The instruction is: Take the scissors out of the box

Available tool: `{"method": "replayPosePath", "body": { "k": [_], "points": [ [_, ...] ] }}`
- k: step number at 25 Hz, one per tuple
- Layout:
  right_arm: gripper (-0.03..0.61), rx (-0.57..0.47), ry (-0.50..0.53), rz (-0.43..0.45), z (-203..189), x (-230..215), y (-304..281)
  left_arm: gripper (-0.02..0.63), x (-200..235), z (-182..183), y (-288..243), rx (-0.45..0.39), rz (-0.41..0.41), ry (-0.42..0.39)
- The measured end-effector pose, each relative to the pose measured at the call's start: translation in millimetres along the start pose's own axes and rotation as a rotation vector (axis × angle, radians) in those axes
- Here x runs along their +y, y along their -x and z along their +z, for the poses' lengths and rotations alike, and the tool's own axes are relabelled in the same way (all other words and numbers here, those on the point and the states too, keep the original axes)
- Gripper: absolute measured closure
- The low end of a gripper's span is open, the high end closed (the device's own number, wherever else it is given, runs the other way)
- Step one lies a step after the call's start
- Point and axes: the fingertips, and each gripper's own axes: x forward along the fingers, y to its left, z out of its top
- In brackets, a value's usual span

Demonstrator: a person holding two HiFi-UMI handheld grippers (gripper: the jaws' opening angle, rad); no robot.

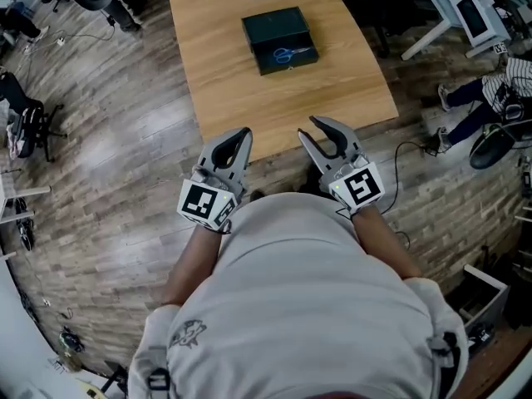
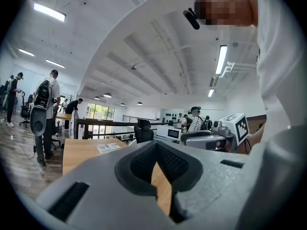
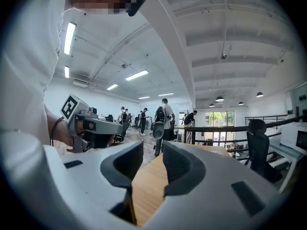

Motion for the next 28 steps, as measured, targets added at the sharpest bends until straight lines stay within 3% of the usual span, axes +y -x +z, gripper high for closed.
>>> {"method": "replayPosePath", "body": {
  "k": [14, 22, 28],
  "points": [
    [0.445, -0.011, -0.031, 0.163, -17, -127, 25, 0.609, -37, -3, -112, 0.037, 0.163, -0.007],
    [0.446, -0.001, -0.035, 0.224, -24, -148, 10, 0.609, -37, -14, -134, 0.087, 0.181, -0.001],
    [0.446, 0.075, -0.029, 0.277, -46, -155, -7, 0.609, -16, -25, -150, 0.111, 0.188, 0.039]
  ]
}}
